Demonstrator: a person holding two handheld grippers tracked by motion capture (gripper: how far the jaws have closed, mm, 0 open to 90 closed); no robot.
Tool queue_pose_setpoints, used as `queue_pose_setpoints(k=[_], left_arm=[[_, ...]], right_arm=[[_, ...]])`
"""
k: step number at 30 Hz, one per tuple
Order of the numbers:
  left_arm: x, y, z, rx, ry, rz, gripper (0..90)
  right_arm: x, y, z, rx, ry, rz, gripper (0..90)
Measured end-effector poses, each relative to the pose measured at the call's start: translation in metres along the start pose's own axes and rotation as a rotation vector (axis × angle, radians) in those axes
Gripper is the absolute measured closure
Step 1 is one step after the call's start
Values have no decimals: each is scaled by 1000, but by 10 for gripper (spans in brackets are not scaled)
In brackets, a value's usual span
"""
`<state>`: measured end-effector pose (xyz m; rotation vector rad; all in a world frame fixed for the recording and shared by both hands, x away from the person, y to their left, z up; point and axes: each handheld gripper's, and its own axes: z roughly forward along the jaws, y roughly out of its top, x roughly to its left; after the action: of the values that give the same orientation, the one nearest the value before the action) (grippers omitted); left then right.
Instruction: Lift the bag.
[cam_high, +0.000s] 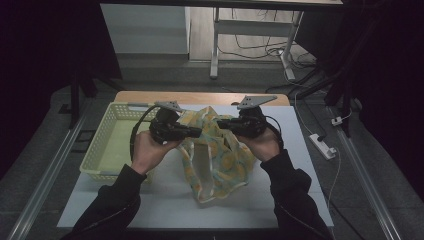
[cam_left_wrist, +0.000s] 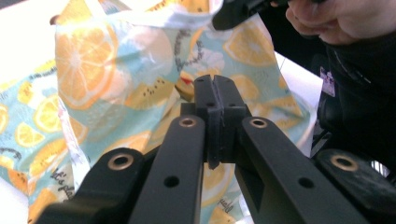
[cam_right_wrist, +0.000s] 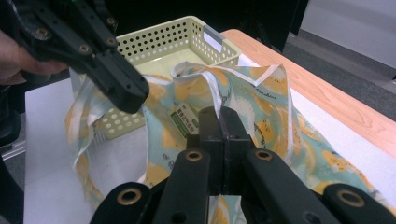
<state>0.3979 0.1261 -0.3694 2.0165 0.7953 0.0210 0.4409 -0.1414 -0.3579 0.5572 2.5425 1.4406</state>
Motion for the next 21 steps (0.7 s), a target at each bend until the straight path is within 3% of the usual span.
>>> queue_pose_setpoints(k=[21], left_arm=[[-5, 52, -42, -104, 36, 57, 896]], right_arm=[[8, 37, -15, -39, 4, -50, 895]])
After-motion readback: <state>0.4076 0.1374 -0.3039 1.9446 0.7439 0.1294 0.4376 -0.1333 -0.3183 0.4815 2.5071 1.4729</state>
